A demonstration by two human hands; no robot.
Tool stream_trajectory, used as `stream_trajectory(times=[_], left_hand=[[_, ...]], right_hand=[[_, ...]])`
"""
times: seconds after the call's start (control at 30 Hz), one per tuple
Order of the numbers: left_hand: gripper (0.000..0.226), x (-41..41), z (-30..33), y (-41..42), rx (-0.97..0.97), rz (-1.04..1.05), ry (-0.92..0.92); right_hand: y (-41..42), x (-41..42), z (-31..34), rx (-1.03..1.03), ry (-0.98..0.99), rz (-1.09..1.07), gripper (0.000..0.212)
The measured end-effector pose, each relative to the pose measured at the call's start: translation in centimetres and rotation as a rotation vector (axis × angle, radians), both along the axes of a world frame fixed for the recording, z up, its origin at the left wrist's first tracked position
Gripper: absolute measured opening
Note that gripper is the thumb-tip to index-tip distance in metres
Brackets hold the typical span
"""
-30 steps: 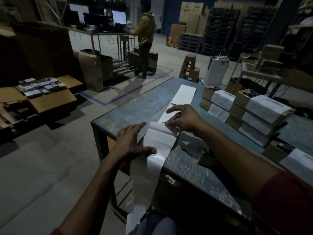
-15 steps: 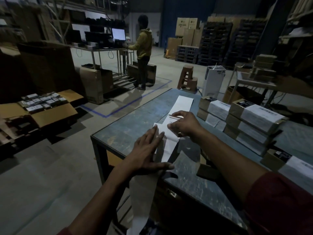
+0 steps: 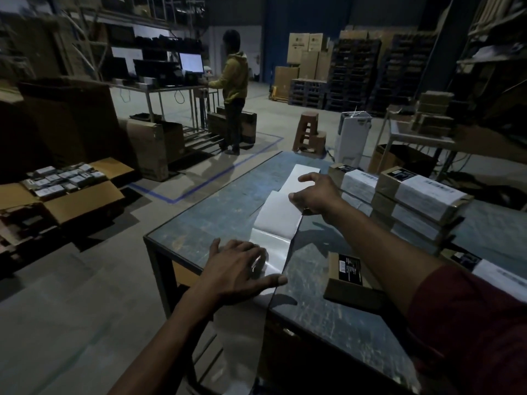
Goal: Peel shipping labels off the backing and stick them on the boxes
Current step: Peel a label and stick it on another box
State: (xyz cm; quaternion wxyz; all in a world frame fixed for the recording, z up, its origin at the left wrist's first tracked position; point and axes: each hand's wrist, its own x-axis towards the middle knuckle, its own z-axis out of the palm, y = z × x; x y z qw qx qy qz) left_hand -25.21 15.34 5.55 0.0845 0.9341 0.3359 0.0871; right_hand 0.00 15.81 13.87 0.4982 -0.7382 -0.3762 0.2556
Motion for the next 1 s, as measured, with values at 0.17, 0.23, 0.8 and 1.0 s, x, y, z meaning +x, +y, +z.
stream_trajectory(times=[0.17, 0.23, 0.8, 1.0], left_hand=[[0.117, 2.0, 1.4, 0.9, 0.075, 0.059, 0.037], [0.107, 2.6, 1.3, 1.2, 0.083, 0.052, 0.087], [0.079, 4.0, 0.9, 2.4, -0.004, -0.009, -0.005], [0.088, 4.8, 1.4, 1.9, 0.01, 0.026, -0.035]], right_hand=[[0.8, 0.0, 0.0, 0.012, -0.02, -0.005, 0.054], [1.0, -0.2, -0.1, 0.02, -0.02, 0.003, 0.055], [2.0, 1.4, 1.2, 0.11, -0.173, -0.082, 0.051], [3.0, 1.6, 1.5, 0.146, -0.138, -0.186, 0.051]])
